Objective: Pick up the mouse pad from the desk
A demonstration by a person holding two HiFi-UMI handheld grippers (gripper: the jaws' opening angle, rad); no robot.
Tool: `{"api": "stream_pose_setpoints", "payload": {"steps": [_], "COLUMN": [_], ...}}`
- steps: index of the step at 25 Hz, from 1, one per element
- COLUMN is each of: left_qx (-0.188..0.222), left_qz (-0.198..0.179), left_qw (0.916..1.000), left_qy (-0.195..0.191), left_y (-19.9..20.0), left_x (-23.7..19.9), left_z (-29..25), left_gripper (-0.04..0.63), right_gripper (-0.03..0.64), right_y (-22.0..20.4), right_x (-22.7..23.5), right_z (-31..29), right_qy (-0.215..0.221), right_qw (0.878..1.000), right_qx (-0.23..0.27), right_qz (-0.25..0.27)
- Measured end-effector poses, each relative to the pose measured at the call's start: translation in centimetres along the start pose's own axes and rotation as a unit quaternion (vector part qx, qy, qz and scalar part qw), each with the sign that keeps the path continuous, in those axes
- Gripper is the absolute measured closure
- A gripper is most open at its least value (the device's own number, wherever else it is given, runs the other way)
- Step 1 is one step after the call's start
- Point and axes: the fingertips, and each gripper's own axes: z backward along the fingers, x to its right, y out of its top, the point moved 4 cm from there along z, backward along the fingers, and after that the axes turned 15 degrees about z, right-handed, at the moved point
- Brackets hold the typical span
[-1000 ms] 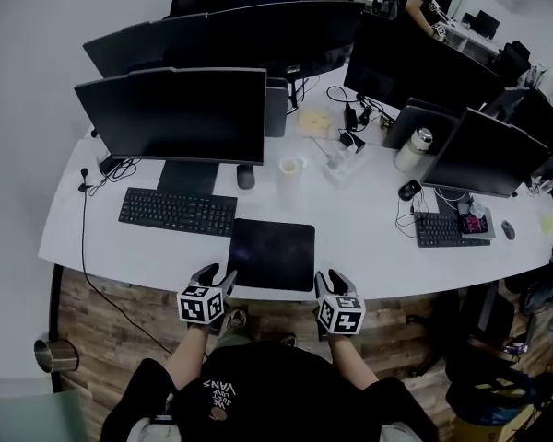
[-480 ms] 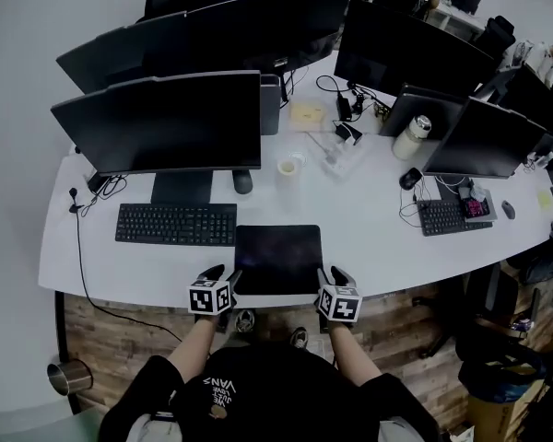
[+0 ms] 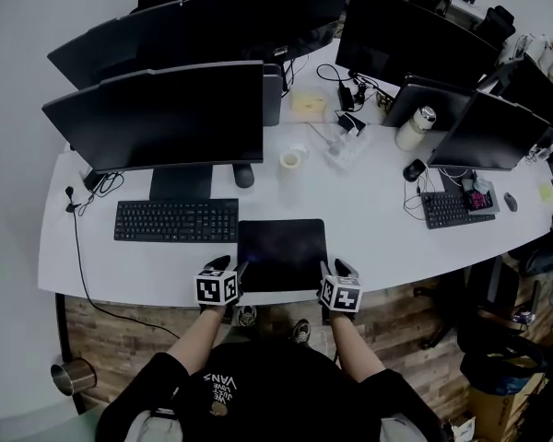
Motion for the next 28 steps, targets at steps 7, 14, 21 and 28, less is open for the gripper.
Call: {"api": "stream_pose_setpoints", "payload": {"steps": [7, 14, 21, 28], "left_qx": [-0.014, -0.028, -0.032, -0.024], "left_qz": [-0.023, -0.030, -0.011, 0.022], "left_qw": [0.9996, 0.9991, 0.9994, 0.9989], "left_qy": [0.010, 0.010, 0.010, 0.032], "left_y": [-0.3, -0.6, -0.7, -0.5], "left_x": [0.5, 1.1, 1.4, 0.0], "left_z": [-0.4, -0.7, -0.8, -0.8], "left_gripper": [0.399, 0.400, 0.403, 0.535], "right_gripper": [0.453, 0.461, 0.478, 0.538], "right_y": [0.0, 0.2, 0.8, 0.3], "right_x": [-0.3, -1.5, -1.6, -0.6], "right_z": [-0.3, -0.3, 0.2, 0.0], "right_qy": [-0.002, 0.018, 0.037, 0.037], "right_qw": [1.000, 0.999, 0.998, 0.999], "right_qx": [-0.017, -0.031, -0.036, -0.034], "right_qz": [0.019, 0.033, 0.025, -0.011]}}
